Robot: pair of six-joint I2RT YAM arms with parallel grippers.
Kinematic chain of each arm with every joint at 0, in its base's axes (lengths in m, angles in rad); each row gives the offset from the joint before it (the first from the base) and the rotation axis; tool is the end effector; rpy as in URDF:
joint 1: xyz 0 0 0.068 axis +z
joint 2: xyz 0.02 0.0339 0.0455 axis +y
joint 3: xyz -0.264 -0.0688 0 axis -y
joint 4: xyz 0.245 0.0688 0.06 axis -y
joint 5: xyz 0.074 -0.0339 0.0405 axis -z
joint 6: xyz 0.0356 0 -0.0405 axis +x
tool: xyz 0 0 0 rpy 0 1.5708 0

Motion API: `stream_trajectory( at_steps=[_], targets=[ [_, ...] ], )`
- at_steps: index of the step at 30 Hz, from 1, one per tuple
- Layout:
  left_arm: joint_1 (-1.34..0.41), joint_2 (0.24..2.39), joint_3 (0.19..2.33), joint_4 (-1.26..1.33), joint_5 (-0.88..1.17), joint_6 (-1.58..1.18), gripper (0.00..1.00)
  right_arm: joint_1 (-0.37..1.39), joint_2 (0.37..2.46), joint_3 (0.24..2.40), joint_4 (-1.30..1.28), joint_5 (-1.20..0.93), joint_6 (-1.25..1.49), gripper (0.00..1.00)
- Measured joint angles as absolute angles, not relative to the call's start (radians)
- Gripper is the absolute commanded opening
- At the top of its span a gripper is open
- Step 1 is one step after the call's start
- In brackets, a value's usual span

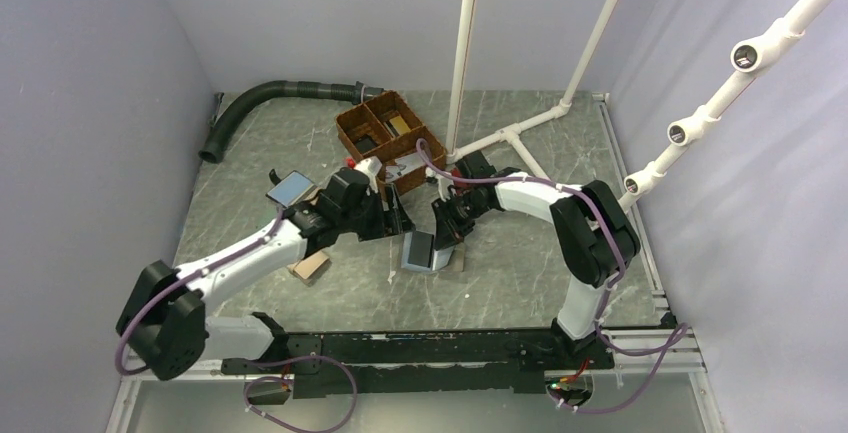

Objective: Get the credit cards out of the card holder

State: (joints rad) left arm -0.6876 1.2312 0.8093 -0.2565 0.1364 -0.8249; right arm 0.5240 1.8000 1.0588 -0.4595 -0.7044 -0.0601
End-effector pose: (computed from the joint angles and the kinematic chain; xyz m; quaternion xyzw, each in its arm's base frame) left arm 0.2019 -0.1721 0.2483 -0.0324 0.8999 -0.3402 0.2710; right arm 0.2809 0.1890 0.1552 -0.3264 0.8653 0.3697 0.0901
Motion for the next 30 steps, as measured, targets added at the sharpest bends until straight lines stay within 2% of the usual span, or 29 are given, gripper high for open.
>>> stream_trajectory(
  at_steps=[4, 11, 24, 30],
  targets=[
    [-0.684, 1.337, 0.808, -0.208, 0.190, -0.823, 0.61, 0.513, 1.800, 1.049, -0.446, -0.686, -0.059, 0.20],
    [-0.684, 1.484, 0.813, -0.184, 0.262, -0.815, 0.57, 0.509, 1.810, 1.048, -0.439, -0.687, -0.058, 0.20],
    [-0.684, 1.549, 0.838, -0.163, 0.315, -0.813, 0.47, 0.509, 1.840, 1.048, -0.426, -0.690, -0.040, 0.17],
    [-0.684, 1.583, 0.848, -0.163, 0.328, -0.812, 0.46, 0.509, 1.851, 1.048, -0.424, -0.697, -0.033, 0.17]
  ],
)
